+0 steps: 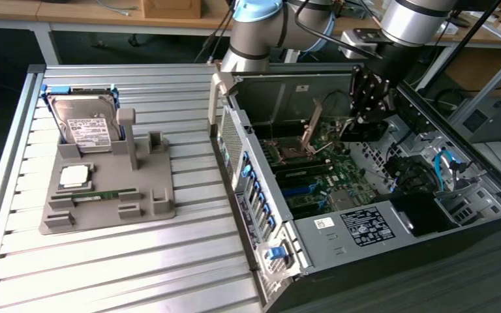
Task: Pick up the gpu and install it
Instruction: 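Insert the gpu into the slot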
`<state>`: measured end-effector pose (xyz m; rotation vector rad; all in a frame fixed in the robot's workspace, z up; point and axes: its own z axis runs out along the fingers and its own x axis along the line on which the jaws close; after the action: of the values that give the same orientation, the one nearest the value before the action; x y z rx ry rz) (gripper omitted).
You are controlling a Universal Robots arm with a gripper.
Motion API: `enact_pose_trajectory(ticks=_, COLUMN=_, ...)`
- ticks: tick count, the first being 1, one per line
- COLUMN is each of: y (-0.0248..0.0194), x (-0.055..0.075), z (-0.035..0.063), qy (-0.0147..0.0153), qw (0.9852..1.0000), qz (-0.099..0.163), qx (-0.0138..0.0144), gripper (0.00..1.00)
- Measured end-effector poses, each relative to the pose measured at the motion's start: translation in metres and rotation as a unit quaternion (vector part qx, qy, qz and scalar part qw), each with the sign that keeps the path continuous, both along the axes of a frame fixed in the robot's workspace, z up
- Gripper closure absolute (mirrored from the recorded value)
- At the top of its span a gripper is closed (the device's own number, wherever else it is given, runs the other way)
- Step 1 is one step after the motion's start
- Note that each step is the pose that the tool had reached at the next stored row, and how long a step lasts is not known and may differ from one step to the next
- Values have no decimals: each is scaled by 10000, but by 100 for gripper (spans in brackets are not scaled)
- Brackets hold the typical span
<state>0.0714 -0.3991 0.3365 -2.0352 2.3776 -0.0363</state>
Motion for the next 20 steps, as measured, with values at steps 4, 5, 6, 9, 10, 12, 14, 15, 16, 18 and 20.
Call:
enact_pose_trajectory(ticks=4, y=0, x=0, z=0, qy=0, qw=9999, qz=144, qx=-11, gripper=73)
enact_pose_trajectory(ticks=5, y=0, x=0, z=-1, qy=0, qw=9999, qz=167, qx=-12, gripper=73)
enact_pose_trajectory(ticks=6, y=0, x=0, z=-1, qy=0, qw=9998, qz=187, qx=-14, gripper=73)
enact_pose_trajectory(ticks=9, y=0, x=0, z=-1, qy=0, qw=9997, qz=257, qx=-19, gripper=73)
enact_pose_trajectory(ticks=10, y=0, x=0, z=-1, qy=0, qw=9996, qz=276, qx=-21, gripper=73)
enact_pose_trajectory(ticks=12, y=0, x=0, z=-1, qy=0, qw=9995, qz=319, qx=-24, gripper=73)
enact_pose_trajectory(ticks=14, y=0, x=0, z=-1, qy=0, qw=9993, qz=366, qx=-28, gripper=73)
enact_pose_trajectory(ticks=15, y=0, x=0, z=-1, qy=0, qw=9992, qz=396, qx=-31, gripper=73)
enact_pose_trajectory(ticks=16, y=0, x=0, z=-1, qy=0, qw=9991, qz=416, qx=-32, gripper=73)
enact_pose_trajectory(ticks=18, y=0, x=0, z=-1, qy=0, qw=9988, qz=490, qx=-38, gripper=73)
enact_pose_trajectory(ticks=20, y=0, x=0, z=-1, qy=0, qw=9985, qz=540, qx=-42, gripper=73)
